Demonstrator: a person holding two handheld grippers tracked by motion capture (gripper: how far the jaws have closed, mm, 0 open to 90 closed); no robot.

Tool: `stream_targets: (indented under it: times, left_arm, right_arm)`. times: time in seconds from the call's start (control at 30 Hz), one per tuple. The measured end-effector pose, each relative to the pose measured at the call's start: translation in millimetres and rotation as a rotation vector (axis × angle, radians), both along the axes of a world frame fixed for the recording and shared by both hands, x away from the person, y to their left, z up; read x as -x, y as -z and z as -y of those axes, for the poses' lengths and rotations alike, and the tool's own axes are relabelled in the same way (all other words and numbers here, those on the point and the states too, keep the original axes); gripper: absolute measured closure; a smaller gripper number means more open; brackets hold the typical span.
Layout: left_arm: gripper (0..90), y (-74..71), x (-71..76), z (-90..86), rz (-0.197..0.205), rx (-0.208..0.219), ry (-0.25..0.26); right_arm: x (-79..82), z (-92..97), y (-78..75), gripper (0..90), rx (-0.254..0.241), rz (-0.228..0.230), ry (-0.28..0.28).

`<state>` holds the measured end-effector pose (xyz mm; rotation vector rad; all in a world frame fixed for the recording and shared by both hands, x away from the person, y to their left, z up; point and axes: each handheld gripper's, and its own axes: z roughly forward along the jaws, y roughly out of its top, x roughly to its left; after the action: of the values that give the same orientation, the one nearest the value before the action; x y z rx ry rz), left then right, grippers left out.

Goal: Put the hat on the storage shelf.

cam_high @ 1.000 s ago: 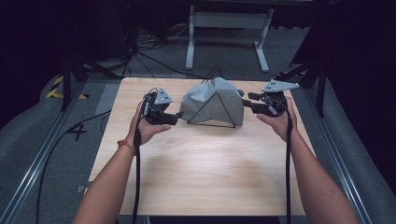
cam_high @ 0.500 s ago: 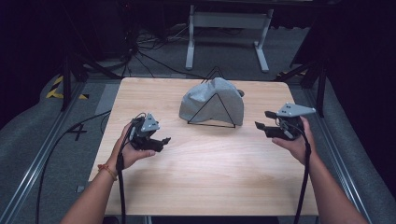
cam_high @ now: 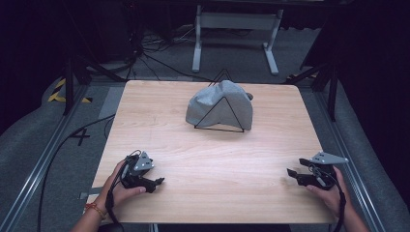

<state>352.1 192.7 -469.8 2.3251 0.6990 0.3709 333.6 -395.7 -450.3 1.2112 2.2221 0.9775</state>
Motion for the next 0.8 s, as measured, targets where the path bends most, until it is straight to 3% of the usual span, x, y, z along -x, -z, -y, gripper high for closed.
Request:
stream_targets:
  times: [0.17,0.33,0.8]
  left_arm:
    - [19.1,4.0,0.5,-4.7,-0.027,0.021,0.015]
    - [18.8,11.1,3.4,-13.7,-0.036,0.096,0.005]
    - [17.5,11.5,5.1,-16.7,-0.03,0.095,-0.011]
  right_arm:
    - [13.6,15.0,3.1,29.3,-0.023,0.011,0.033]
    - [23.3,26.2,11.7,27.3,-0.022,-0.004,0.064]
    - [26.1,28.3,16.9,21.5,-0.002,-0.005,0.058]
